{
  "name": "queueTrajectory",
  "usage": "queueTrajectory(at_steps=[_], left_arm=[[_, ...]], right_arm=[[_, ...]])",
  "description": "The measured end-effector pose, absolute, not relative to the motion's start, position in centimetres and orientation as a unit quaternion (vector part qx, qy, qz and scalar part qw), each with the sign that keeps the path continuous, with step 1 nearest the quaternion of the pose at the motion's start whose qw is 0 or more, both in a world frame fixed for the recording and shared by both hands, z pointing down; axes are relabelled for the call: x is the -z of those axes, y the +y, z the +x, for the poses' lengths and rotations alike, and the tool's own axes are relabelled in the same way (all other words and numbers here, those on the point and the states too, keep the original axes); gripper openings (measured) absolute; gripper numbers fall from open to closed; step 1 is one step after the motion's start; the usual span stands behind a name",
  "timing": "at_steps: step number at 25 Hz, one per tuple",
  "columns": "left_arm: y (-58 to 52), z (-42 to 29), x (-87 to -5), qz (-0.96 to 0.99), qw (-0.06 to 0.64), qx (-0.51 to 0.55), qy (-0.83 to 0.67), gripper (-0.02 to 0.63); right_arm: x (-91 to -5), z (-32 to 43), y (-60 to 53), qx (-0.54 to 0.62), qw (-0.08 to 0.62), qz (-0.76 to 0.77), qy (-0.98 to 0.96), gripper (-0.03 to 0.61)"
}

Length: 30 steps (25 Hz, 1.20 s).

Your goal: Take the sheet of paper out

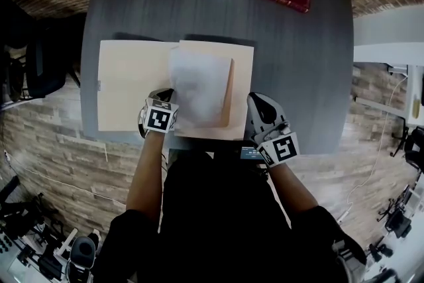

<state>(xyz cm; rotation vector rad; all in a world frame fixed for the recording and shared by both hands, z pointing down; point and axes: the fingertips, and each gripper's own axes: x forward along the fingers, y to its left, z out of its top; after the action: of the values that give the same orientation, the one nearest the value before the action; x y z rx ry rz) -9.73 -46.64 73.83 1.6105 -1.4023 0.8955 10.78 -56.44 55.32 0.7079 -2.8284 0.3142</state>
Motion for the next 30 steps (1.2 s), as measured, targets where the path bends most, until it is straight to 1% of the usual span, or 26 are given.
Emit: queueTrajectory(at_steps=[3,12,18,26,30], left_arm=[[-46.3,-10.9,-73.1,0.629,0.398,-0.345,-0.572,-0.003],[-43.9,-15.6,-68.7,0.589,0.375,-0.362,-0.617,-0.005],[-41.9,-18.6,-64.4,0.563,0.359,-0.330,-0.667,-0.005],[-40.9,-21.8,-56.3,0.555,0.293,-0.276,-0.728,-0.005],[-40.4,-22.4,-51.8,0.564,0.249,-0.241,-0.749,-0.005]], right_arm=[[-55.2,10.9,-56.7,-0.105,0.103,0.234,-0.961,0.003],[-54.7,10.1,-56.9,-0.097,0.086,0.199,-0.971,0.003],[-53.4,9.2,-56.6,-0.088,0.066,0.176,-0.978,0.003],[-51.4,9.1,-56.7,-0.065,0.046,0.182,-0.980,0.003],[-50.1,9.4,-55.7,-0.051,0.042,0.198,-0.978,0.003]])
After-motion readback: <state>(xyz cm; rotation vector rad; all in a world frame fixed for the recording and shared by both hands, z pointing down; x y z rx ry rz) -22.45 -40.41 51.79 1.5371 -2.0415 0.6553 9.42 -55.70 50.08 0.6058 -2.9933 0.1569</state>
